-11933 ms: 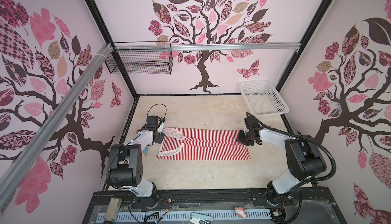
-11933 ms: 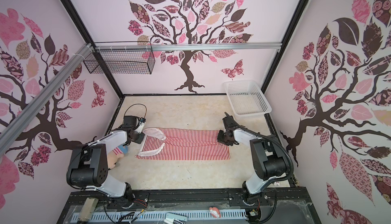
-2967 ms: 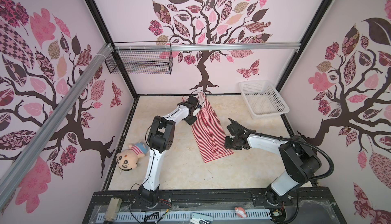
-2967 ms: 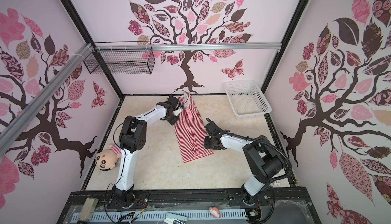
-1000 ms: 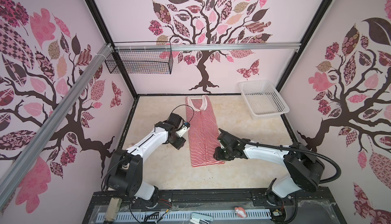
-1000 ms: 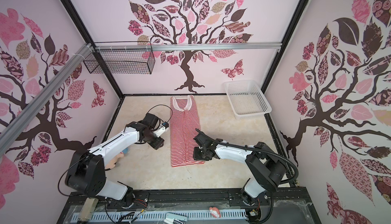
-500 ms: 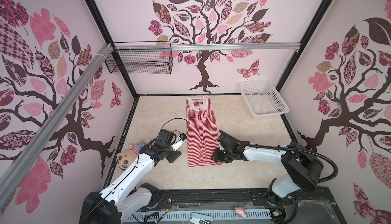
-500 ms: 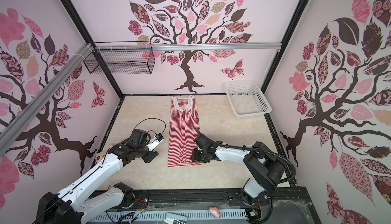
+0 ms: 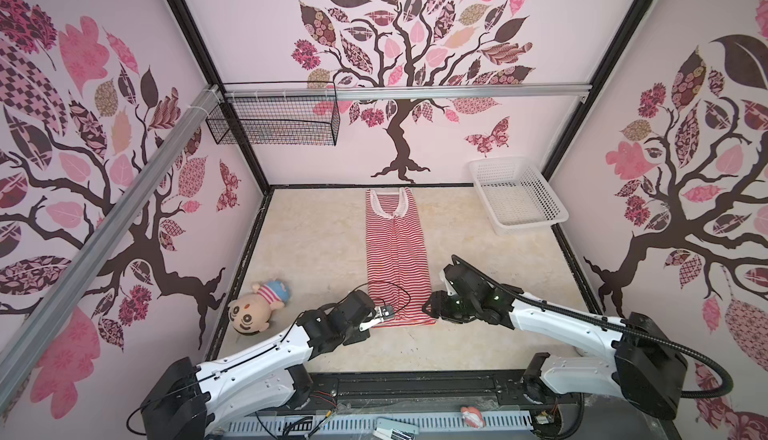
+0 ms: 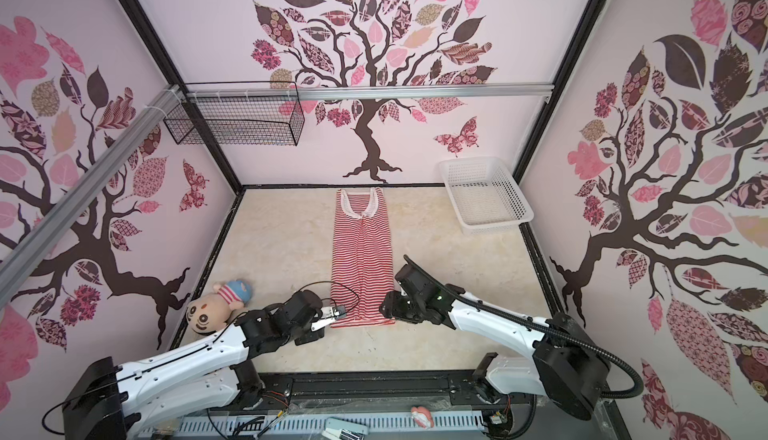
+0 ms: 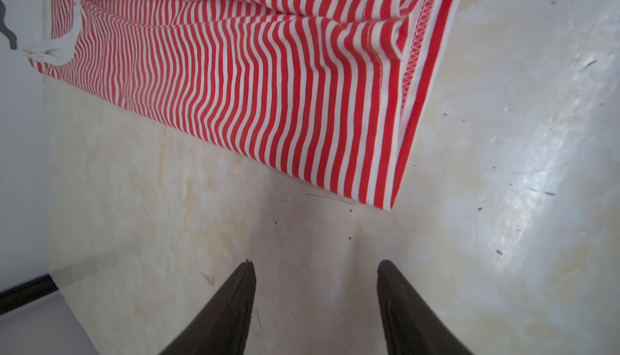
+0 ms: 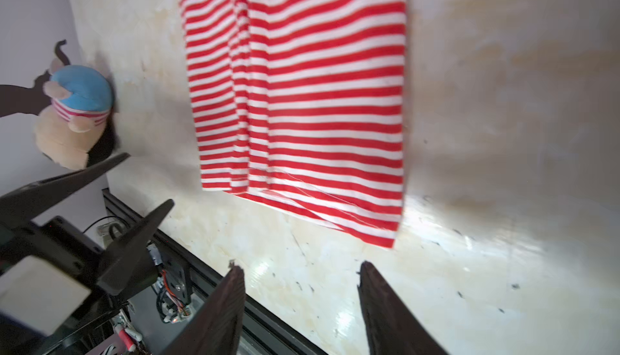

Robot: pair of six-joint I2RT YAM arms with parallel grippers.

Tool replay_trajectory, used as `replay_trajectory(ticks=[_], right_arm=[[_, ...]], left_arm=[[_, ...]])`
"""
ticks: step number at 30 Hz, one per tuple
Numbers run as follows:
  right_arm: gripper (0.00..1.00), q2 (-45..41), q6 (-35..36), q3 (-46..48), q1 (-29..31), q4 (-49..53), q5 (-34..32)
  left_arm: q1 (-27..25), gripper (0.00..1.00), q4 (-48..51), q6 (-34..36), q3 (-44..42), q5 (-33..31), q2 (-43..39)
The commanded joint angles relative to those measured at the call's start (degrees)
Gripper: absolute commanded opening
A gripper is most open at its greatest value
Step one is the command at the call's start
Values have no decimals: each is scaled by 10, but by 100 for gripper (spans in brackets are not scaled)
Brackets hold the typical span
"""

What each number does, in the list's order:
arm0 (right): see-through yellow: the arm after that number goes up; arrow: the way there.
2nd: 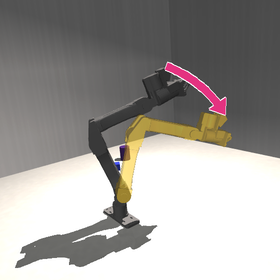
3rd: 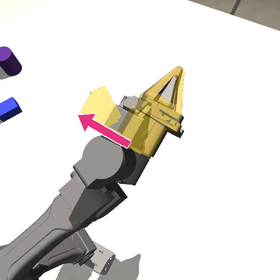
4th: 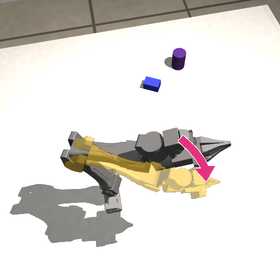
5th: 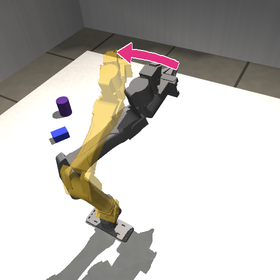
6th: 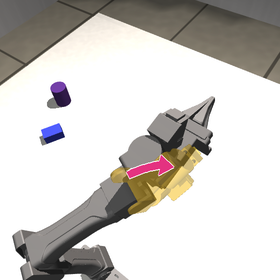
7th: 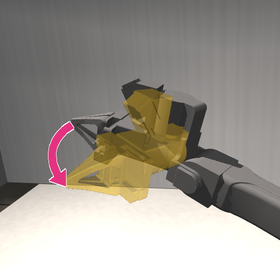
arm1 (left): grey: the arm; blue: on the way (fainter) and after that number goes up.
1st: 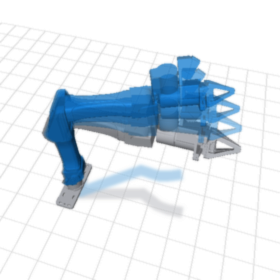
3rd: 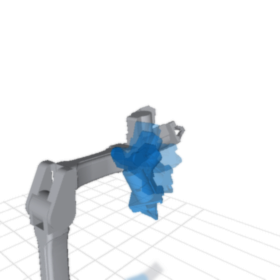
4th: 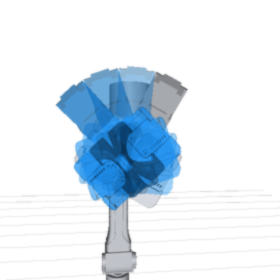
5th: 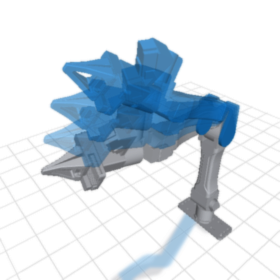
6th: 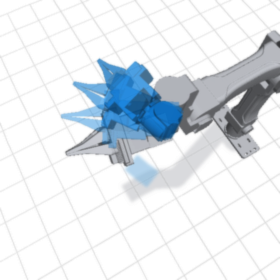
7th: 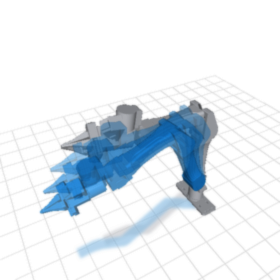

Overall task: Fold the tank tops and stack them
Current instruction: 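Release the strip and move both grippers to the hem corners nearest the robot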

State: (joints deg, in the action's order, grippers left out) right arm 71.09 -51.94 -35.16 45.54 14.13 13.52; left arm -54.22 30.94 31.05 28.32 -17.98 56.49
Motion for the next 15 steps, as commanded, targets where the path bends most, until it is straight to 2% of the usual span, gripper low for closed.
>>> replay_trajectory(ticks=[1,7,15], right_arm=[[58,-19,-20,32,-17,12,10],[58,-35,-26,71,-50,2,35],[58,-15,-31,80,-53,-20,45]], left_arm=[[-30,62,-38,-7,-1,-45,16],[-49,62,-41,5,-1,-25,47],[-54,62,-62,23,-6,-12,75]])
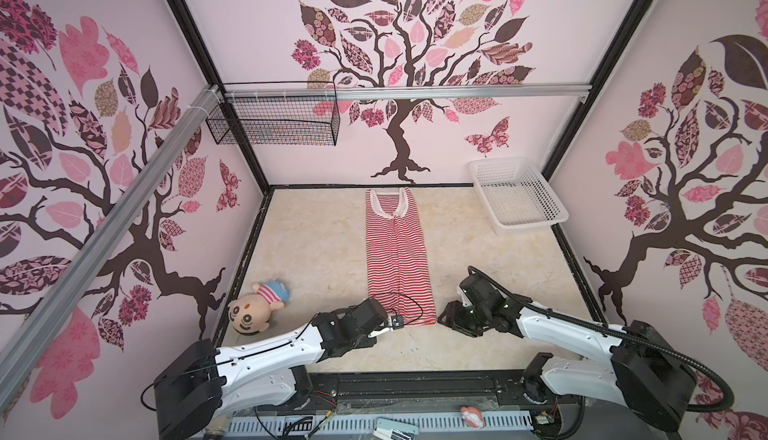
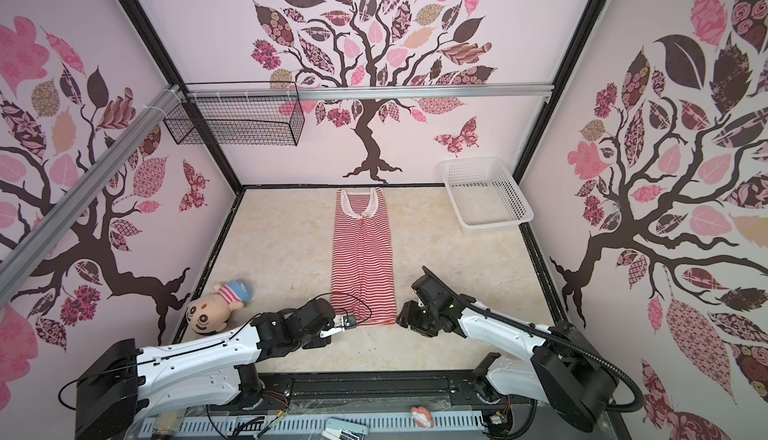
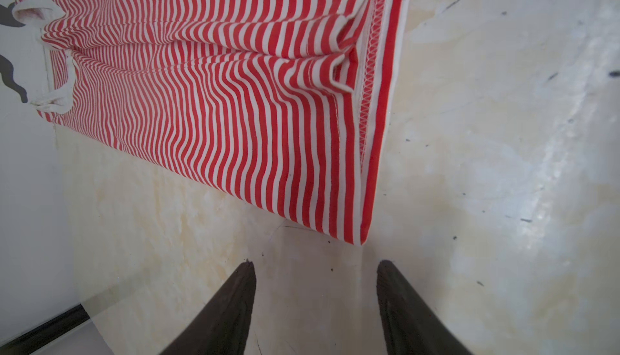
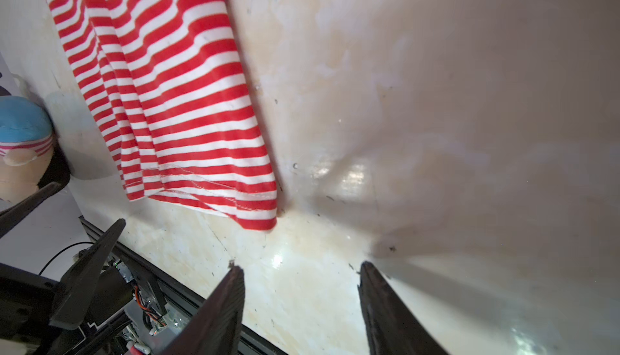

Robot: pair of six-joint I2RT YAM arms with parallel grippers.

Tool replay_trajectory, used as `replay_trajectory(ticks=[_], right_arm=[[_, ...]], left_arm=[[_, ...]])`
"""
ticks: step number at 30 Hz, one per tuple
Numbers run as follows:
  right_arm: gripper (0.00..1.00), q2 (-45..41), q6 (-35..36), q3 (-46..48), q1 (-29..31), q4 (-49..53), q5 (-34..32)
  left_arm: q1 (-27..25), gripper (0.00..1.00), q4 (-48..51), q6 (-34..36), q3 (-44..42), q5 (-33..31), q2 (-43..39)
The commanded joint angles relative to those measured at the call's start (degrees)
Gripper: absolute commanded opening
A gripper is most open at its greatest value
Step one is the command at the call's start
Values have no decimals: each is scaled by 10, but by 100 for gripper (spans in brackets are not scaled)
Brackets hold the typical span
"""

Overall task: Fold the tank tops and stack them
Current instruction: 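Release the strip and move both grippers to the hem corners nearest the robot, then grasp the two hem corners with the left and right grippers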

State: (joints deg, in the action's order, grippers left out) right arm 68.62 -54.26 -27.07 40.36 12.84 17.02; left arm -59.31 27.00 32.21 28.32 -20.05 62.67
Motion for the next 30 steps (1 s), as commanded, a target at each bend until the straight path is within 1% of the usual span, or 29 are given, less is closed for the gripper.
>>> replay_trajectory(ticks=[1,4,10,17,22,30], right_arm=[[58,12,-8,-1,-1,-9,12],[58,19,-12,-2,-2,-17,13],[57,40,-12,-9,-2,-32,20],[57,69,-10,-21,-3,-47,30],[56,87,-9,-28,-3,-59,41],[55,104,-7,-38,-2,-67,48]], left_arm=[[-4,62,-24,12,-6,10,18],[-5,62,-29,15,-6,19,33],[-5,61,-56,23,-6,15,66],[-5,55,-80,24,-11,-2,115],[-5,43,-81,18,-17,5,124],[-5,24,-68,8,-22,23,104]])
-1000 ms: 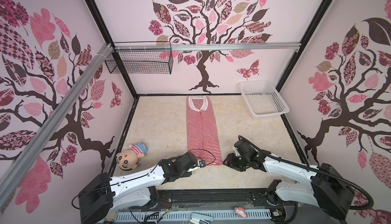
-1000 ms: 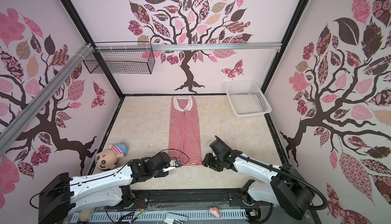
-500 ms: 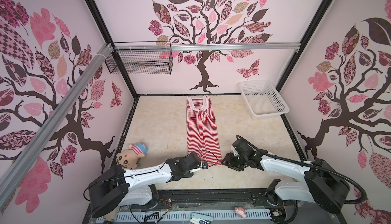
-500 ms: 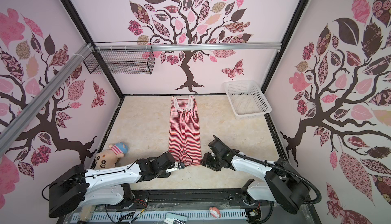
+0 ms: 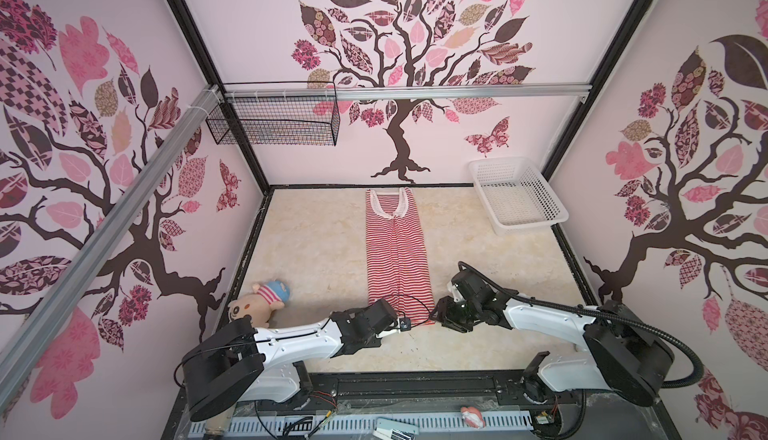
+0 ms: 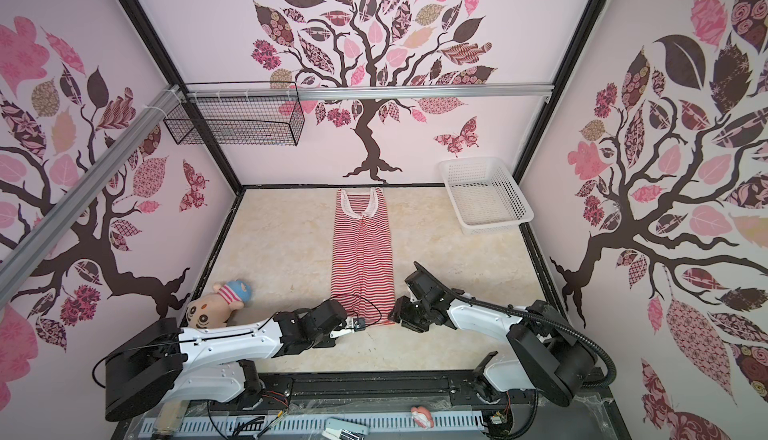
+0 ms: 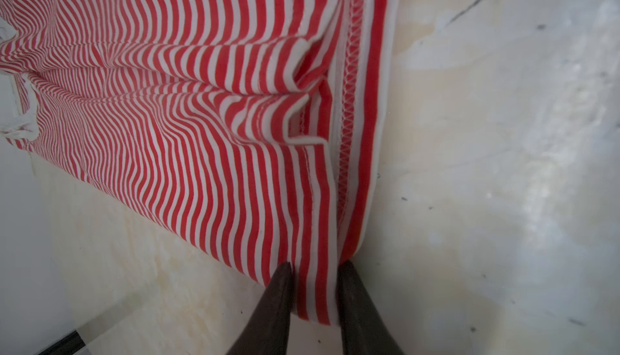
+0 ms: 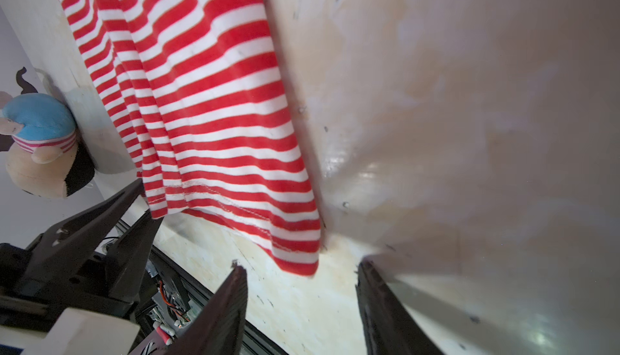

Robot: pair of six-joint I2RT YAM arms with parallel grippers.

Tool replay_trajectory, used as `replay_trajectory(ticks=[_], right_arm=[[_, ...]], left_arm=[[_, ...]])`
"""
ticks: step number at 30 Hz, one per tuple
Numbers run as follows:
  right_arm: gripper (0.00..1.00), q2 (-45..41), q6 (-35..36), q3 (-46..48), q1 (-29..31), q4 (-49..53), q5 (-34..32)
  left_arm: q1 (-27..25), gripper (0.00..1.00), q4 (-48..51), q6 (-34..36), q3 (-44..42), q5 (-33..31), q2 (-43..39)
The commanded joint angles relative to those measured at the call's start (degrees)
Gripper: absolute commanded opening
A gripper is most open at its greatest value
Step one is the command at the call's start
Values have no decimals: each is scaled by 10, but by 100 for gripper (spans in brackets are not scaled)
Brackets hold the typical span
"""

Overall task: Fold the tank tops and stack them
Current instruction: 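Grasp the two hem corners with the left and right grippers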

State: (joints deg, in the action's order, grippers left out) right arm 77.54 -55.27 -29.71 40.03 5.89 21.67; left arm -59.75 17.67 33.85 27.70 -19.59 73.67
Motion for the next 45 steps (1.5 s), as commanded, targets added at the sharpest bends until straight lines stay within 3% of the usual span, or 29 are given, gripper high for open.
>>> replay_trajectory(ticks=[1,5,18,22,33,45], right_arm=[[55,16,2,-10,0,-1,3],[54,28,-3,-7,1,-21,18],[51,70,-10,-10,1,-57,45],[42,71,-17,-2,0,-61,42],[1,32,-14,4,0,-48,35],[0,-32,17,-21,0,38,58]], left_arm=[[-1,21,24,-10,-16,18,-8],[-1,9,17,-12,-11,19,-1],[0,7,0,-23,-6,12,7],[0,7,-7,-26,-6,8,7],[7,0,8,-36,2,16,-20],[10,0,178,-44,77,133,-88]])
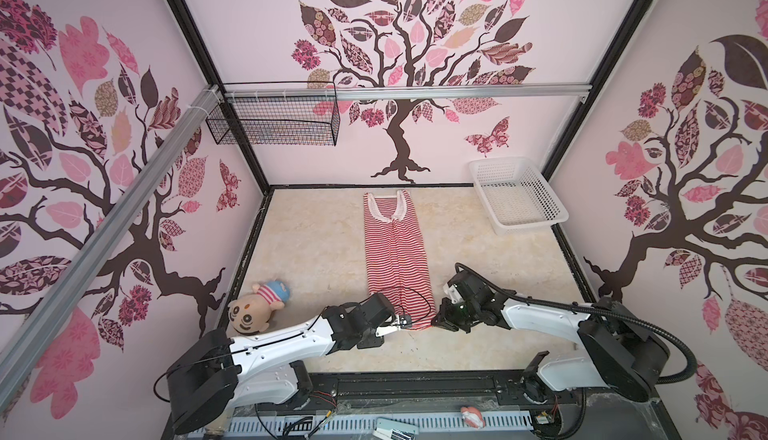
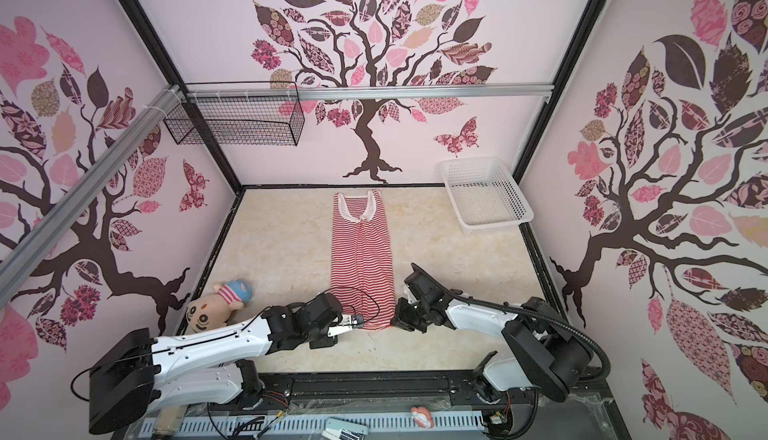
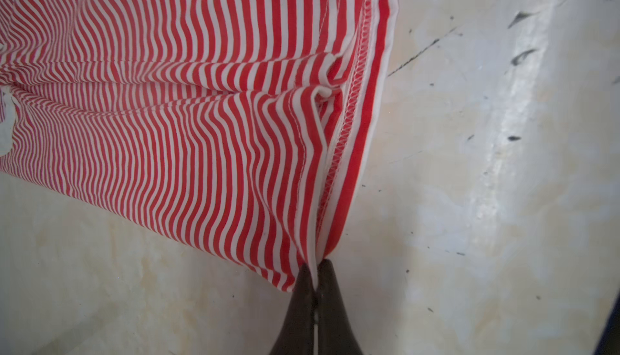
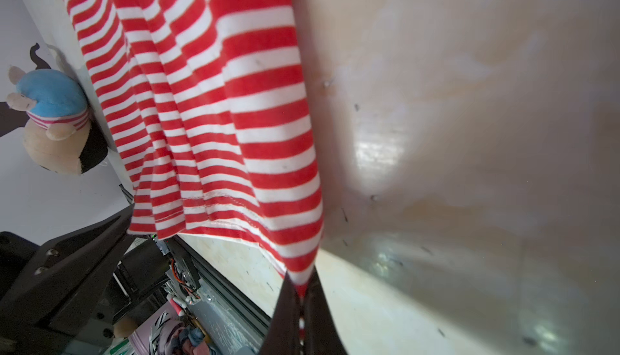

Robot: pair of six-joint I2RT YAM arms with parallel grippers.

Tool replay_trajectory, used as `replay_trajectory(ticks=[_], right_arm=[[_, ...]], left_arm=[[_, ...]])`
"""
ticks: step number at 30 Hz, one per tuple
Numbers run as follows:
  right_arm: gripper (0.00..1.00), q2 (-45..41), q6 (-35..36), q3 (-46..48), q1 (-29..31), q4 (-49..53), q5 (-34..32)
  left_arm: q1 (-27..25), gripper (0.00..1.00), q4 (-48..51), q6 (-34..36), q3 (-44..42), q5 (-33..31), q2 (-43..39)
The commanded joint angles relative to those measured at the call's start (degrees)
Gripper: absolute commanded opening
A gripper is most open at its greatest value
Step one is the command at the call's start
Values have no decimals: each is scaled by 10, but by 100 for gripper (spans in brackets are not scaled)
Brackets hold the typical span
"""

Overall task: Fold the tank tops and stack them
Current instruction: 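Grasp the two hem corners with the left and right grippers, then lift the hem with both grippers and fold it toward the straps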

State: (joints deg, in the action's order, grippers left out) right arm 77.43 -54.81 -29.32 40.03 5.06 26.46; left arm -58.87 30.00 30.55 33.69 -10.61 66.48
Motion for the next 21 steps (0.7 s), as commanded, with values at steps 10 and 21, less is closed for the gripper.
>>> replay_trajectory(ticks=[10,21], right_arm=[[0,-144,8,-65,1,166,19],[0,-145,31,-167,0,215,7]], left_arm=[[1,0,169,-14,72,125,-69],[8,0,200,-6,119,123,-85]])
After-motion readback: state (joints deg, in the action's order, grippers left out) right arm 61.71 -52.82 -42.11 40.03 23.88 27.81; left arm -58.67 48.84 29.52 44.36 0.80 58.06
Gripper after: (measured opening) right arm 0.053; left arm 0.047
